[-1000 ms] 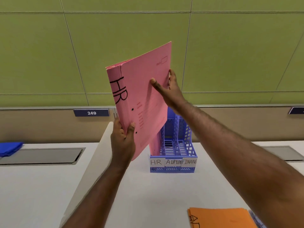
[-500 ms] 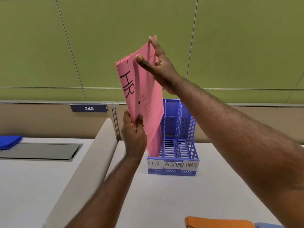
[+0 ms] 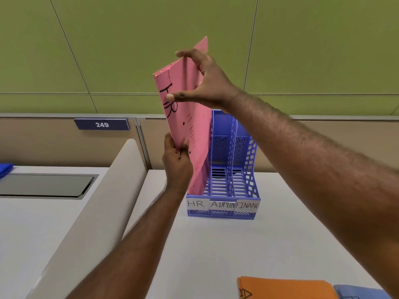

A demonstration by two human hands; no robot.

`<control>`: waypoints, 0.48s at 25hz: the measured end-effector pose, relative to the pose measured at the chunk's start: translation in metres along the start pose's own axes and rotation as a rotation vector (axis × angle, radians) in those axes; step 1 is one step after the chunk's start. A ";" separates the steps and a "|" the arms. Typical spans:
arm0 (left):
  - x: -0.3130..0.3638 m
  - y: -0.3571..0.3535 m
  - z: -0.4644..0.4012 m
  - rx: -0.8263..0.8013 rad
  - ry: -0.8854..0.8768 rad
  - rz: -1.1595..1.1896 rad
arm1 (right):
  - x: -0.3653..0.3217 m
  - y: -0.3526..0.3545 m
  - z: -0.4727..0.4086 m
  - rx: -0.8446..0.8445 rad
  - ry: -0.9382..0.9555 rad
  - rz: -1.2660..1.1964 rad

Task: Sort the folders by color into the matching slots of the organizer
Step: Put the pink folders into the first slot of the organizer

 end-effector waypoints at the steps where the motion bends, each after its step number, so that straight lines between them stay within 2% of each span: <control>1: -0.007 -0.002 0.000 -0.009 0.015 0.008 | 0.004 -0.004 0.001 -0.007 0.010 0.019; 12: -0.054 -0.021 0.009 -0.040 0.095 -0.066 | 0.054 -0.026 0.016 -0.007 -0.026 0.079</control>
Point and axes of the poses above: each hand's wrist, its own z-axis away from the middle knuckle, its own y-axis out of the back of the hand, x = y × z, the point moved 10 cm from there along -z, towards the middle knuckle, and after that the axes turned 12 degrees about x, right-handed, at the moved point
